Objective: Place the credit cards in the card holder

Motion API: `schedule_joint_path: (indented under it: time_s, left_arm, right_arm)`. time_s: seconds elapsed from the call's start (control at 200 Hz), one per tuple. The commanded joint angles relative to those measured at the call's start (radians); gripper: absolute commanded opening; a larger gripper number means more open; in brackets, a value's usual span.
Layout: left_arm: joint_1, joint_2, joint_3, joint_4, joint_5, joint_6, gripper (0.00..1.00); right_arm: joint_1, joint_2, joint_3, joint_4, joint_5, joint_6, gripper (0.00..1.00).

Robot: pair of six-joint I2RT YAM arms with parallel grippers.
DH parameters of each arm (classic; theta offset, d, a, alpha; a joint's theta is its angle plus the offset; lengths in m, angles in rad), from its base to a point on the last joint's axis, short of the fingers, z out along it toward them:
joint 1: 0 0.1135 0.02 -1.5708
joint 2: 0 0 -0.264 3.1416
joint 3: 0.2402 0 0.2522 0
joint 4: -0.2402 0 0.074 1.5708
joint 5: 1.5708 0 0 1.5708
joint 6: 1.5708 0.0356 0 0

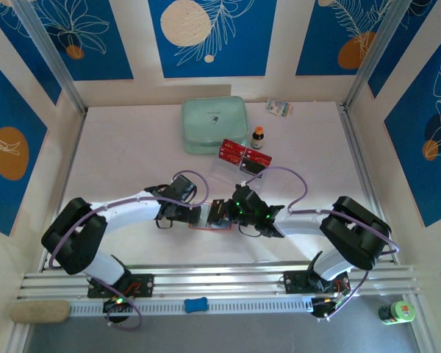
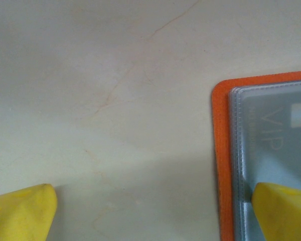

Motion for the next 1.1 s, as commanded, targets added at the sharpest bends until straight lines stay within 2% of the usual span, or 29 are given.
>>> schedule_joint_path:
  time_s: [0.0,0.37,0.865,1.095]
  left_arm:
    - [-0.008,-0.01,-0.018,-0.032,-0.014,-0.011,1.0]
    - [-0.009,-0.011,-0.02,-0.032,-0.013,-0.012,1.0]
    - [-0.009,-0.009,-0.022,-0.029,-0.013,-0.008,1.0]
    - [-0.009,-0.006,-0.02,-0.028,-0.01,-0.008,1.0]
  right_arm:
    - [-0.004,-0.027,-0.019,-0.015,0.038,-0.009,0.0]
    - [-0.068,-0.07,0.009,0.051,-0.02,-0.039,0.0]
    - [-0.082,0.035,0.051,0.121,-0.06,-0.029,0.0]
    - [-0.082,0.037,0.026,0.132,-0.048,-0.023,0.0]
